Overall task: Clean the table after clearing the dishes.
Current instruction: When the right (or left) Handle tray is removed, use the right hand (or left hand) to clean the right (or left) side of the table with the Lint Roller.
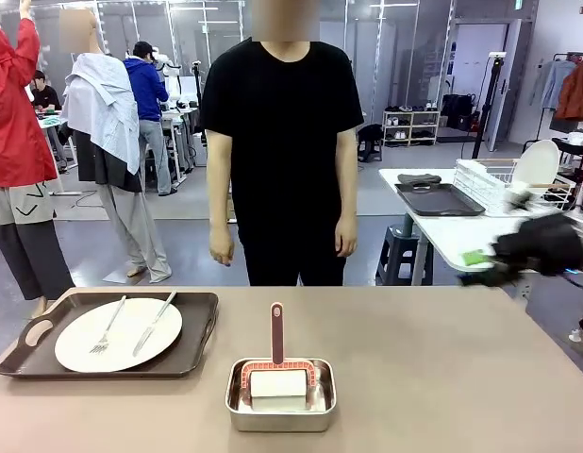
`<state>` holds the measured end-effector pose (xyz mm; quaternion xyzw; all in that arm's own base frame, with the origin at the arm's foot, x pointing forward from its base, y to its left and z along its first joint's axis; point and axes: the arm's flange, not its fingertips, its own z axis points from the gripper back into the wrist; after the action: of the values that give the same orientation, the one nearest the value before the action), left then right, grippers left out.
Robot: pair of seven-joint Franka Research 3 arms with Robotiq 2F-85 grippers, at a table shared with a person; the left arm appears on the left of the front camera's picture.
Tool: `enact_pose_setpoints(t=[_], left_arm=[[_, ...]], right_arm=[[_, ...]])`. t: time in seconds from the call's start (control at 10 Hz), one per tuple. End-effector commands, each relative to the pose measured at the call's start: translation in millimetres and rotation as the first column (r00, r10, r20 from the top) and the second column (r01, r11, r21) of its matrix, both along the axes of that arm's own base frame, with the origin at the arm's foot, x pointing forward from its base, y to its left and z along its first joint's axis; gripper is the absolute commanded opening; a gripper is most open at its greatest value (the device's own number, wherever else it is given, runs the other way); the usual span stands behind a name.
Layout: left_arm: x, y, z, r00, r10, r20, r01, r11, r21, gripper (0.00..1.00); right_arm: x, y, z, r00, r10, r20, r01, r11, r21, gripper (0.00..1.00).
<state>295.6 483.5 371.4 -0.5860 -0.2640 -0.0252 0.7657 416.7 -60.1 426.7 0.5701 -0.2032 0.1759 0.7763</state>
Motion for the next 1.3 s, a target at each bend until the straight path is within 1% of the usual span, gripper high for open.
enact_pose_setpoints(t=[0.0,0.1,0.2,0.3,0.4,0.5,0.6,0.7,0.8,0.9,1.2], left_arm=[[-5,-1,-1,1.0,0.006,-0.001,-0.006,1.0,0.019,1.0],[-5,-1,-1,1.0,0.006,-0.001,-0.006,1.0,0.019,1.0],[-5,-1,-1,1.0,0.006,-0.001,-0.006,1.0,0.019,1.0],[-5,-1,-1,1.0,0.006,-0.001,-0.006,1.0,0.019,1.0],[-5,-1,-1,1.0,0.006,-0.001,-0.006,1.0,0.019,1.0],[-5,-1,-1,1.0,0.006,-0.001,-0.006,1.0,0.019,1.0],[-5,-1,-1,1.0,0.006,-0.001,-0.006,1.0,0.019,1.0],[-5,-1,-1,1.0,0.006,-0.001,-0.006,1.0,0.019,1.0],[-5,-1,-1,1.0,0.006,-0.001,-0.006,1.0,0.019,1.0],[-5,-1,-1,1.0,0.006,-0.001,-0.006,1.0,0.019,1.0],[-5,-1,-1,1.0,0.006,-0.001,-0.006,1.0,0.019,1.0]], right_arm=[[-39,-68,-4,0.966,-0.243,-0.09,0.252,0.962,0.11,1.0],[-71,-102,-10,0.926,-0.351,-0.139,0.369,0.918,0.143,1.0],[-111,-132,-20,0.876,-0.448,-0.182,0.477,0.861,0.178,1.0],[-150,-152,-31,0.814,-0.53,-0.239,0.573,0.801,0.174,1.0],[-186,-163,-40,0.768,-0.58,-0.271,0.63,0.759,0.162,1.0],[-206,-167,-42,0.762,-0.582,-0.284,0.631,0.766,0.123,1.0],[-211,-169,-31,0.77,-0.587,-0.249,0.617,0.785,0.057,1.0],[-211,-169,-31,0.77,-0.587,-0.249,0.617,0.785,0.057,1.0],[-207,-168,-29,0.782,-0.575,-0.241,0.601,0.798,0.047,1.0],[-190,-179,-46,0.782,-0.575,-0.241,0.614,0.776,0.142,1.0],[-190,-179,-46,0.782,-0.575,-0.241,0.614,0.776,0.142,1.0]])
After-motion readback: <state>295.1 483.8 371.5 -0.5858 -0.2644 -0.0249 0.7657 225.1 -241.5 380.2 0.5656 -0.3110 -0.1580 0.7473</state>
